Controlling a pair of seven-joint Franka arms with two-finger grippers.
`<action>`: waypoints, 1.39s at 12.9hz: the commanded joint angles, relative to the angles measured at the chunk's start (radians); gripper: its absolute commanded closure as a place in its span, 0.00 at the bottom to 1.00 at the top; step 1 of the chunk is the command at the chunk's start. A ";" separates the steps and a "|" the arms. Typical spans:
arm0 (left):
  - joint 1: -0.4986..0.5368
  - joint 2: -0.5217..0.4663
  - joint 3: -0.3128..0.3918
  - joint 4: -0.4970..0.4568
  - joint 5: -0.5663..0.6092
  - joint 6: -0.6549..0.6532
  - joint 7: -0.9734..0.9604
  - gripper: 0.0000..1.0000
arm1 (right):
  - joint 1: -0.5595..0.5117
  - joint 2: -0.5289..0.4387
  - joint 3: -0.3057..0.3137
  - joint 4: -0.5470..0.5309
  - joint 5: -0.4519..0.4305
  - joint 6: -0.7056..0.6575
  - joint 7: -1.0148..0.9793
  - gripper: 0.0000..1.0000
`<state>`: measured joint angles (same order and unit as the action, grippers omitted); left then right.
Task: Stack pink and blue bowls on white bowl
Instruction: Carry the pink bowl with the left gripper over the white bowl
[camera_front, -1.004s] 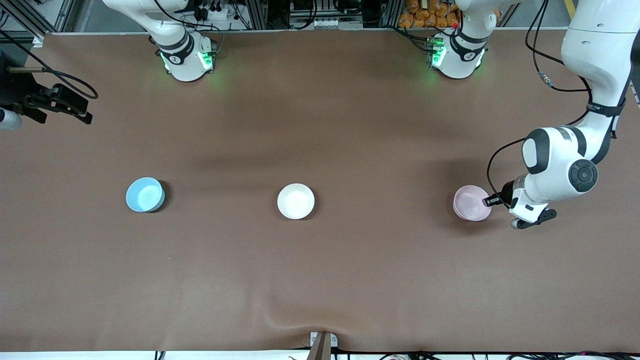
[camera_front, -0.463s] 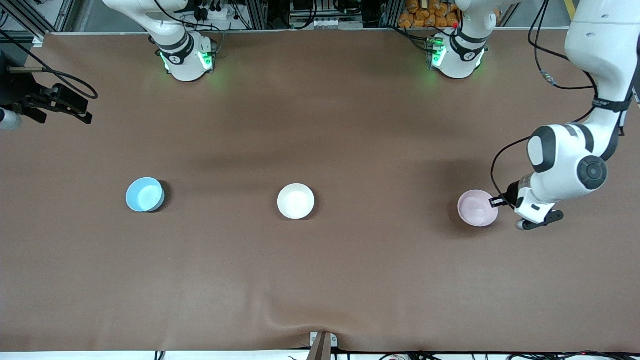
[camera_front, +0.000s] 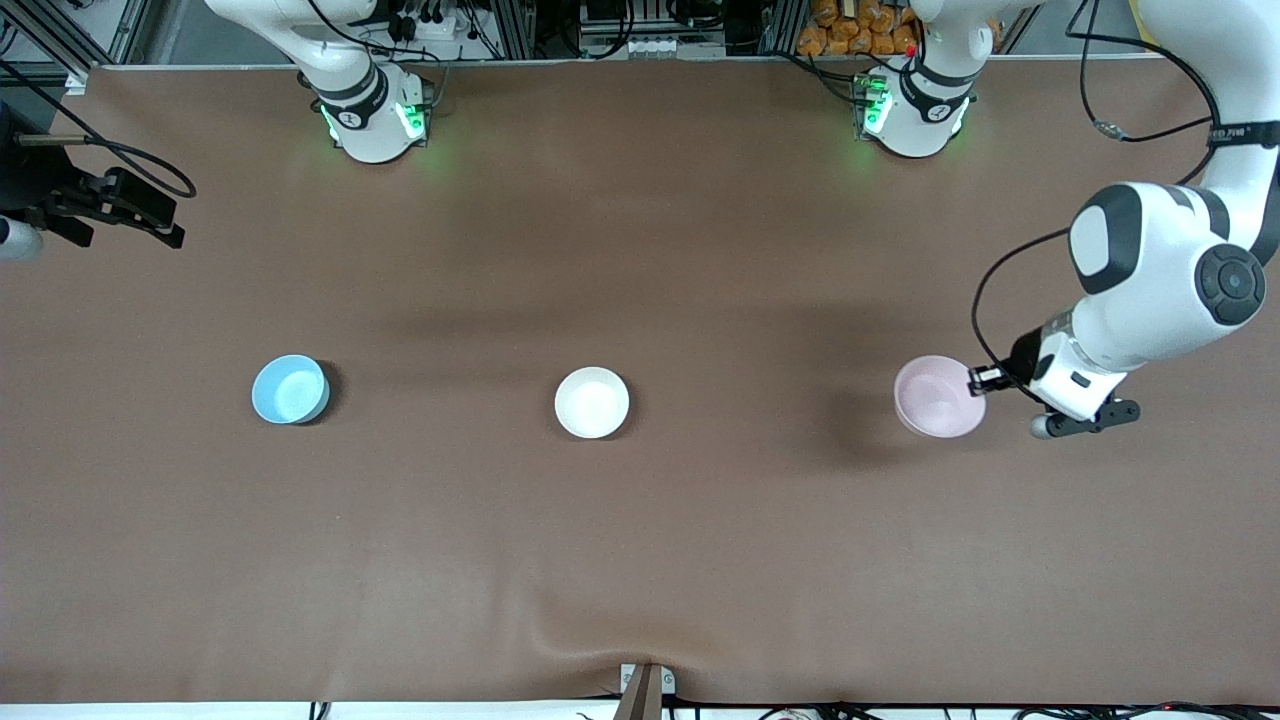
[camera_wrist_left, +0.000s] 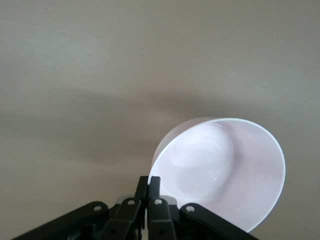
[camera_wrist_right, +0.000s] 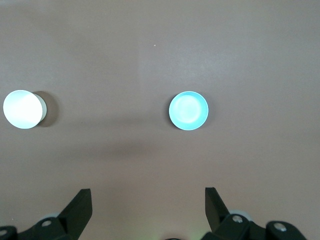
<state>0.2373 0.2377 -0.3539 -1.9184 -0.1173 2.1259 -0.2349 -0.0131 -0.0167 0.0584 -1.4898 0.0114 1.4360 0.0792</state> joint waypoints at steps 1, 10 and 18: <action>0.004 0.006 -0.063 0.050 -0.056 -0.044 -0.045 1.00 | -0.013 -0.009 0.009 -0.003 0.009 -0.005 -0.007 0.00; -0.252 0.182 -0.174 0.269 -0.050 -0.035 -0.490 1.00 | -0.016 -0.008 0.009 -0.001 0.009 -0.003 -0.009 0.00; -0.700 0.468 0.065 0.479 -0.048 0.161 -0.779 1.00 | -0.028 -0.006 0.009 -0.001 0.009 -0.002 -0.009 0.00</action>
<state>-0.3506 0.6543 -0.3824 -1.5063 -0.1606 2.2606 -0.9686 -0.0267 -0.0167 0.0577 -1.4898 0.0114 1.4362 0.0792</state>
